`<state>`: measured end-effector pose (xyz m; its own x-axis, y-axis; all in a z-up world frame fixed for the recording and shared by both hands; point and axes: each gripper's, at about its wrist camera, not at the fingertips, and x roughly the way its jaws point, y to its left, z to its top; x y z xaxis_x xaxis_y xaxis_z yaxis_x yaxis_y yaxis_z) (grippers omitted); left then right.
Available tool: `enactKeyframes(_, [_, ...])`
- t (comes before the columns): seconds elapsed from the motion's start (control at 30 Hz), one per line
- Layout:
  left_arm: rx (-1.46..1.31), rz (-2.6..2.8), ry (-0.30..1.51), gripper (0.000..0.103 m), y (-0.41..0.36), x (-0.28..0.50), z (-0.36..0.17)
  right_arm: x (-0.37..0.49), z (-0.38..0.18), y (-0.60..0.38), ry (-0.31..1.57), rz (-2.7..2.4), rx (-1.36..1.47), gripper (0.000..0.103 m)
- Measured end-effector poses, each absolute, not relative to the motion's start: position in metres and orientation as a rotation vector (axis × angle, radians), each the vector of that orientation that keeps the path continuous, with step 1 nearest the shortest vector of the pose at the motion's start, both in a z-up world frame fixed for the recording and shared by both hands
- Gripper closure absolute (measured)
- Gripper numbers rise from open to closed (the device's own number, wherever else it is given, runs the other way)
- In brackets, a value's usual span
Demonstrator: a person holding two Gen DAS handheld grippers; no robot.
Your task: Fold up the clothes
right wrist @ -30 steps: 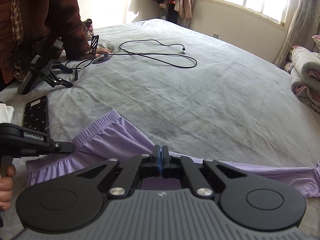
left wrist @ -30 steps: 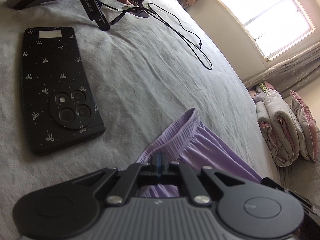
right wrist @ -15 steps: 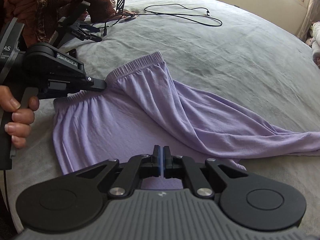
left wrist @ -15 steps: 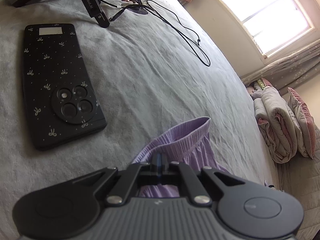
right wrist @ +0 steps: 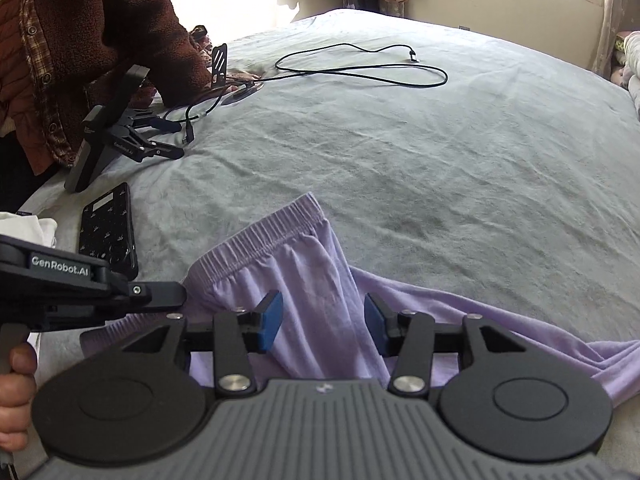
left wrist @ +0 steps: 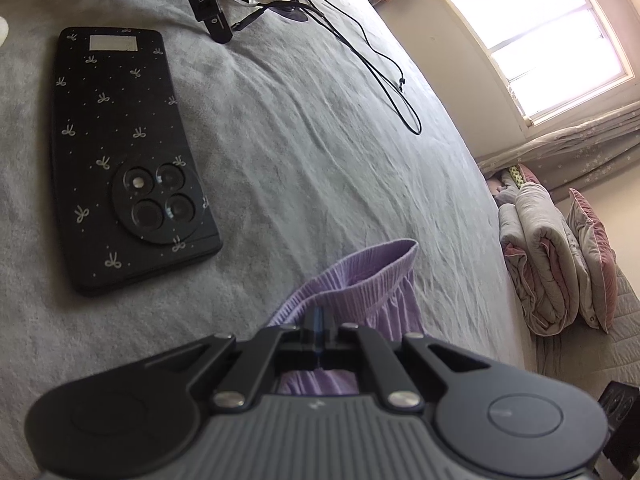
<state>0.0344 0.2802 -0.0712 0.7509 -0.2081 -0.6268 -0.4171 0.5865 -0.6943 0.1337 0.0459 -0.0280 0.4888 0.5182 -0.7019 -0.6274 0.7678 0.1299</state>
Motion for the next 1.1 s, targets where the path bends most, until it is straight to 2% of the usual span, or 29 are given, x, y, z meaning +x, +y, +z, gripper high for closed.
enactKeyframes(0.27, [-0.960, 0.132, 0.740, 0.103, 0.284, 0.036, -0.072, 0.165, -0.042, 0.053, 0.835, 0.693, -0.012, 0.053])
enactKeyframes(0.33, [-0.969, 0.131, 0.739, 0.103, 0.286, 0.036, -0.072, 0.165, -0.042, 0.051, 0.823, 0.696, 0.022, 0.064])
enactKeyframes(0.37, [-0.973, 0.131, 0.739, 0.103, 0.286, 0.036, -0.073, 0.163, -0.041, 0.050, 0.819, 0.706, 0.042, 0.081])
enactKeyframes(0.4, [-0.977, 0.131, 0.739, 0.103, 0.287, 0.036, -0.073, 0.162, -0.039, 0.048, 0.816, 0.717, 0.062, 0.093])
enactKeyframes(0.47, [-0.983, 0.130, 0.738, 0.103, 0.288, 0.036, -0.074, 0.155, -0.033, 0.045, 0.794, 0.734, 0.084, 0.097])
enactKeyframes(0.87, [-1.009, 0.131, 0.730, 0.103, 0.294, 0.025, -0.073, 0.071, 0.009, 0.035, 0.663, 0.882, 0.008, 0.098])
enactKeyframes(1.1, [-0.994, 0.122, 0.726, 0.103, 0.294, 0.014, -0.069, 0.015, -0.012, 0.048, 0.671, 0.960, -0.213, 0.098])
